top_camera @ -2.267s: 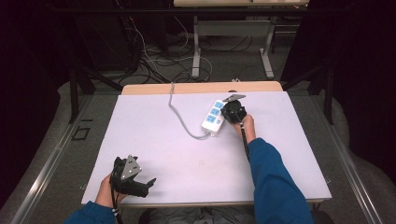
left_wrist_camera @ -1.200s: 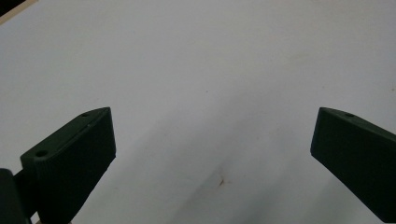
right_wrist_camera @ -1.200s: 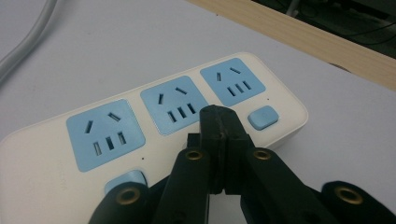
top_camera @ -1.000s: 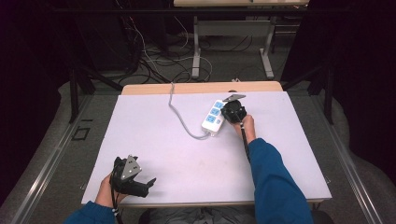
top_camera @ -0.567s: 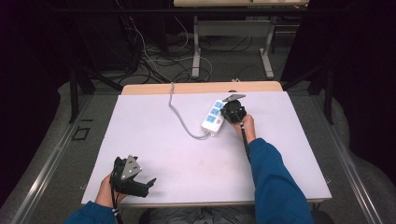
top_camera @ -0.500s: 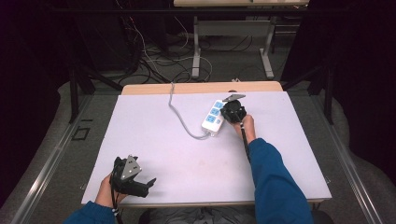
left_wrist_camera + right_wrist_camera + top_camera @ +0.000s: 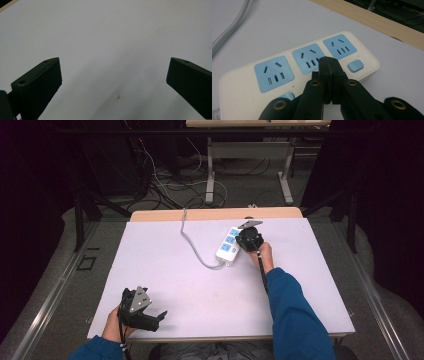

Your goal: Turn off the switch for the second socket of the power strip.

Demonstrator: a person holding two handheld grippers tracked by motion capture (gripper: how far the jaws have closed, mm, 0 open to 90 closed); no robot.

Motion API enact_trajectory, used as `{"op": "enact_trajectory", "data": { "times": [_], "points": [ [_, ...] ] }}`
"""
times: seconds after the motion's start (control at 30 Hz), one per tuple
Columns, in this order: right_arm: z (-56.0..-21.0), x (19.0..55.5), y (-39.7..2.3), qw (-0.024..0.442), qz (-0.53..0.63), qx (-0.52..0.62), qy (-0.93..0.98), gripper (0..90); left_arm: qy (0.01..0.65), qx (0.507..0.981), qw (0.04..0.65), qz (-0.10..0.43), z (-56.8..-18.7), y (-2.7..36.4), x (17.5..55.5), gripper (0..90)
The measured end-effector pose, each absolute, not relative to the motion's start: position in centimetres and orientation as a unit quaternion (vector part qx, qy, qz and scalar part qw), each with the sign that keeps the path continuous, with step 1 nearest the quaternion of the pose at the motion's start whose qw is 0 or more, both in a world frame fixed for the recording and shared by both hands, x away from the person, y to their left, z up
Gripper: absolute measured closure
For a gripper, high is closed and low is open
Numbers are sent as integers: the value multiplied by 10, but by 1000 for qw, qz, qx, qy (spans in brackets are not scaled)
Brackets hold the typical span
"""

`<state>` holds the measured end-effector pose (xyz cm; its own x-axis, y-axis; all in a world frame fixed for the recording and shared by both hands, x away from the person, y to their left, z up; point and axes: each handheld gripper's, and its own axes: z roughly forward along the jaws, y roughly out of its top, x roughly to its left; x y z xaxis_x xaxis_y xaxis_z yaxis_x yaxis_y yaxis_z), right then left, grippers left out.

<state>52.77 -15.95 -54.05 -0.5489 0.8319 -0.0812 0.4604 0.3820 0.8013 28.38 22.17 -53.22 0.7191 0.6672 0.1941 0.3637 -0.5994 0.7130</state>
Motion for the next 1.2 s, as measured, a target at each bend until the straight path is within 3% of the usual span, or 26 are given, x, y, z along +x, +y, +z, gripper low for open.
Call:
{"op": "enact_trajectory", "data": {
  "times": [0.43,0.73,0.8,0.9,1.0,1.03,1.2],
  "points": [
    [-538,528,-158,234,375,411,798,900,296,866,332,229,-532,222,284,1],
    [-530,526,-161,231,388,405,795,822,295,867,332,228,-532,221,284,1],
    [-525,523,-162,220,392,398,800,723,295,867,331,229,-532,221,284,1],
    [-522,522,-163,211,396,392,803,646,294,867,330,230,-532,221,284,1],
    [-518,519,-164,188,399,387,810,453,293,868,330,230,-532,221,284,1],
    [-518,519,-164,188,399,387,810,453,293,867,329,230,-532,221,284,1],
    [-514,515,-164,173,399,380,816,242,292,867,329,232,-532,221,284,1]
  ]
}}
